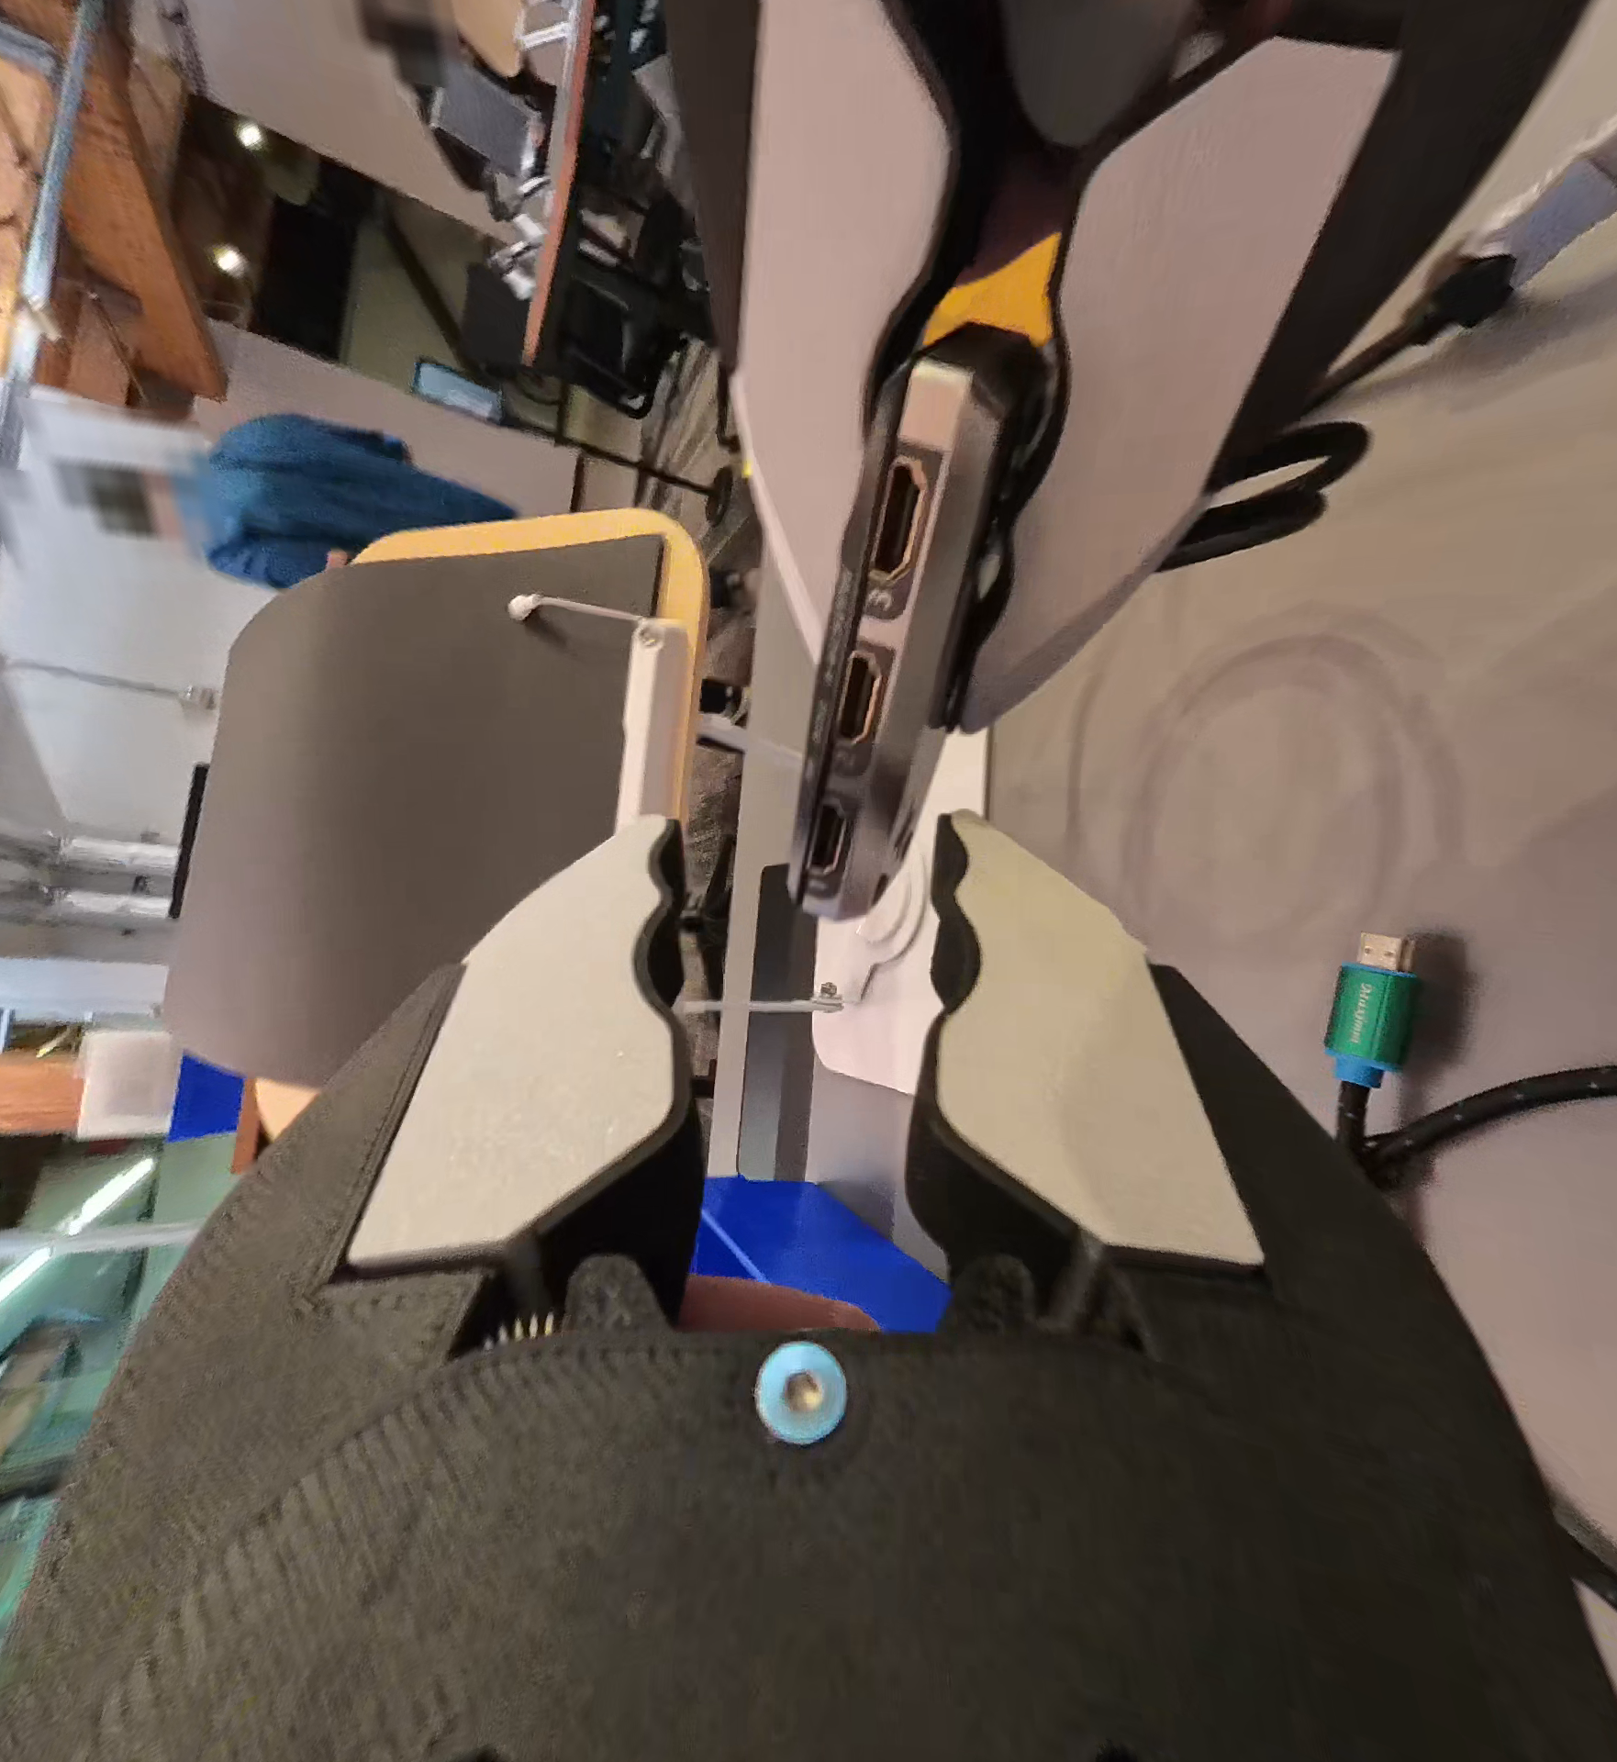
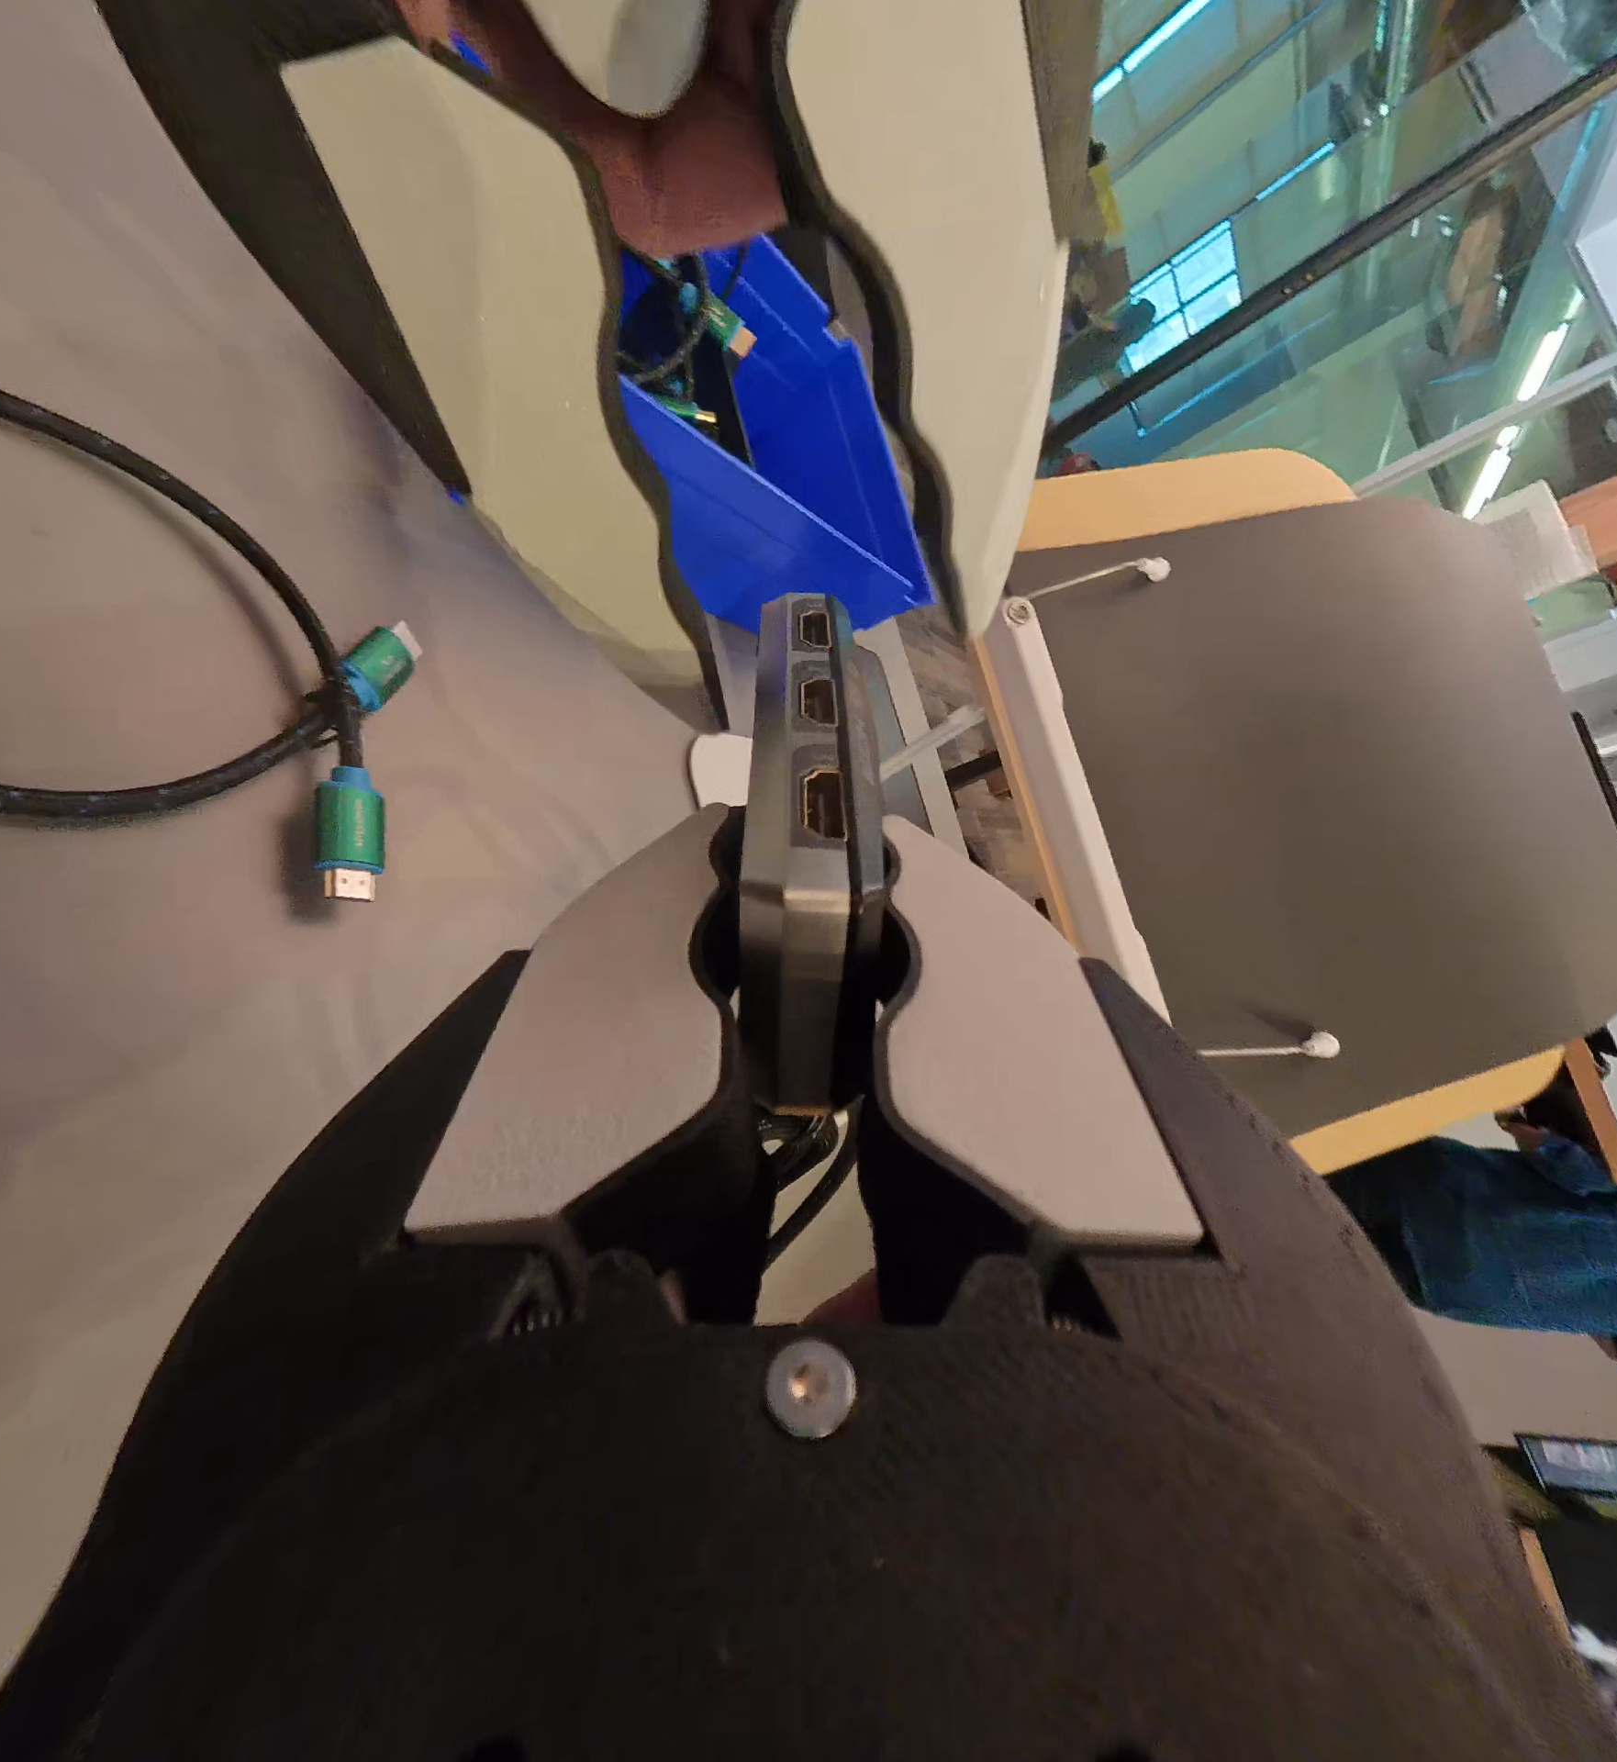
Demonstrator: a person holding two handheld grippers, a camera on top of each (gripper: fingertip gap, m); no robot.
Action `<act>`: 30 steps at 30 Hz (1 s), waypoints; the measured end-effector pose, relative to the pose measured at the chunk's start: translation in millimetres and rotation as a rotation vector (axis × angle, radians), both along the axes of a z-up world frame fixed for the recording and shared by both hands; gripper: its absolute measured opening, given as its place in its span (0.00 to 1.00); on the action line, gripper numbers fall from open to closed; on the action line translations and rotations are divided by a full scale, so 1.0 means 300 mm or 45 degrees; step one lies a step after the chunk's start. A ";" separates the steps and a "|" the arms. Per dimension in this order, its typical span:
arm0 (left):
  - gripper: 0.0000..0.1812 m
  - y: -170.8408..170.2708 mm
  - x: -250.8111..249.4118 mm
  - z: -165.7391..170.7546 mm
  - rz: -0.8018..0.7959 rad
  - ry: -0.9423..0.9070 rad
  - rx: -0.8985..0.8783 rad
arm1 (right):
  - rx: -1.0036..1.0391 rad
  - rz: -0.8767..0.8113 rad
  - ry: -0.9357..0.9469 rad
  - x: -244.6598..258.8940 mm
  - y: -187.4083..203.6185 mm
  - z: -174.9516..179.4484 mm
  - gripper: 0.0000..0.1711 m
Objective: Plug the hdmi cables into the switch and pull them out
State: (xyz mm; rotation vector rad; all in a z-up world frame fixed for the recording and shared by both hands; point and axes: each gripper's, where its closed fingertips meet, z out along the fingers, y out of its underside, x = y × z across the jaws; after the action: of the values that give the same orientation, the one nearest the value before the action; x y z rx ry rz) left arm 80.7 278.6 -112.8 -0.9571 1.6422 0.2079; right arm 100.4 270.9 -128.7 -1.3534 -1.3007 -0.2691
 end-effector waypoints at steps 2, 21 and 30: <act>0.23 -0.019 0.012 -0.031 -0.040 0.077 -0.048 | -0.022 0.040 -0.016 -0.018 -0.013 -0.007 0.13; 0.11 0.039 0.001 -0.068 0.227 -0.536 -1.132 | 0.166 -0.132 0.061 0.014 0.032 0.067 0.34; 0.11 0.001 0.058 0.036 0.188 -0.931 -1.726 | 0.391 -0.262 -0.024 -0.026 0.063 0.066 0.48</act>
State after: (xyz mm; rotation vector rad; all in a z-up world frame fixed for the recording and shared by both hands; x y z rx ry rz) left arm 98.2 279.0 -102.1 -1.8358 0.8614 -1.1764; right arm 92.6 289.8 -109.0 -1.2219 -1.0844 -0.5993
